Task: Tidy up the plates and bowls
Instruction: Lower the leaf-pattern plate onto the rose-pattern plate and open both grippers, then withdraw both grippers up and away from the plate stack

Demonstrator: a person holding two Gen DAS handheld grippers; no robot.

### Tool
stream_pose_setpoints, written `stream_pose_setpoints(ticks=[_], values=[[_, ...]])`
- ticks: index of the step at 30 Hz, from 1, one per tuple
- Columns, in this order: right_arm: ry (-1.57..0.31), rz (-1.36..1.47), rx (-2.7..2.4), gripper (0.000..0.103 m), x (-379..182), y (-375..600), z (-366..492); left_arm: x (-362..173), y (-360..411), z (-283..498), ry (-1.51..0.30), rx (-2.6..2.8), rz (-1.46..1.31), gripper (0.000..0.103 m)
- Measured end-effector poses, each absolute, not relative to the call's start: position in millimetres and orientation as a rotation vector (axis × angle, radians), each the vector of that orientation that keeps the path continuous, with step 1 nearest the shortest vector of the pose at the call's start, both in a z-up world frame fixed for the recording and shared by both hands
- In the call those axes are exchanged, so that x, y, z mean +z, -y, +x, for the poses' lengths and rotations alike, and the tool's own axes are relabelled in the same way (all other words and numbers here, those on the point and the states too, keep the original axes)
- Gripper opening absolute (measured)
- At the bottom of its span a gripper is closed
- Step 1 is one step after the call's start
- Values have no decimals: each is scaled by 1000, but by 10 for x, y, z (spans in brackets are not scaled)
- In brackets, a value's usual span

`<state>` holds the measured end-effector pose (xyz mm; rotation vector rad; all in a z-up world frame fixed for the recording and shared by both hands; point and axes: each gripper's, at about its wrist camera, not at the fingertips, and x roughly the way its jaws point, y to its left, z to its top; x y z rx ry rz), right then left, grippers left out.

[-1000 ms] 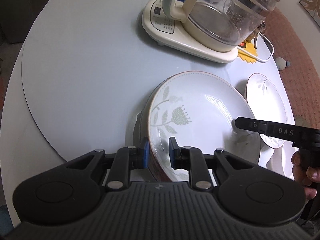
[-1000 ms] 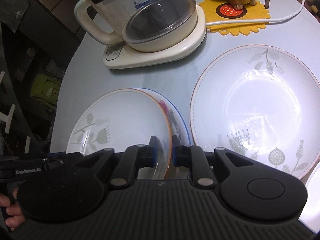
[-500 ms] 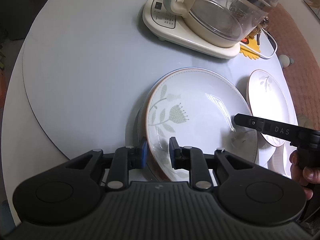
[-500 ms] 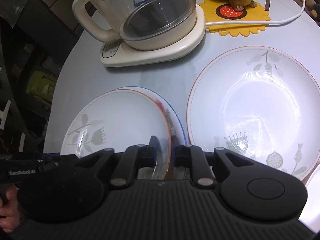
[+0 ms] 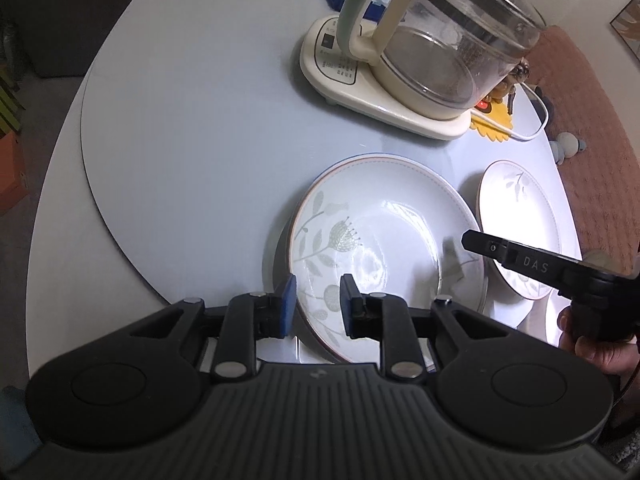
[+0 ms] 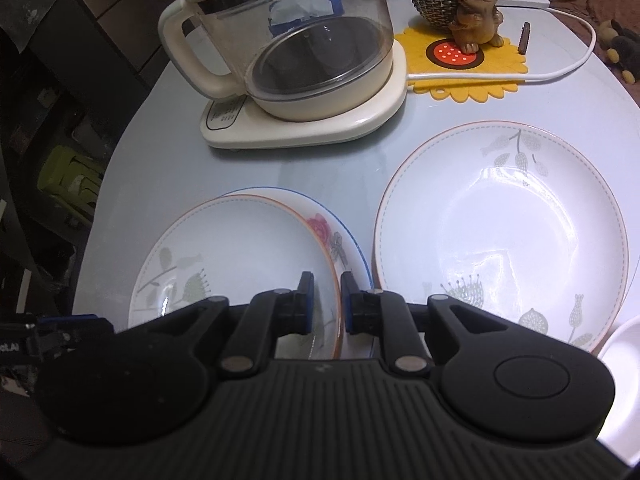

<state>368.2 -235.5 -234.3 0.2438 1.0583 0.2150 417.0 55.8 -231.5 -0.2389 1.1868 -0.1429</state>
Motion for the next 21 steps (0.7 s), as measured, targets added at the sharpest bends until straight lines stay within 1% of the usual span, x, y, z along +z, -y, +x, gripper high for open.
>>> stream_pose_setpoints(ticks=[9, 16, 21], values=[[-967, 247, 203, 17, -1831, 2395, 3374, -1825, -534, 3921, -1093, -150, -217, 26], [-875, 258, 231, 17, -1295, 2437, 3030, -1407, -462, 3587, -1010, -146, -207, 26], [-828, 260, 254, 17, -1019, 2478, 2806, -1175, -392, 3337, -963, -135, -212, 26]])
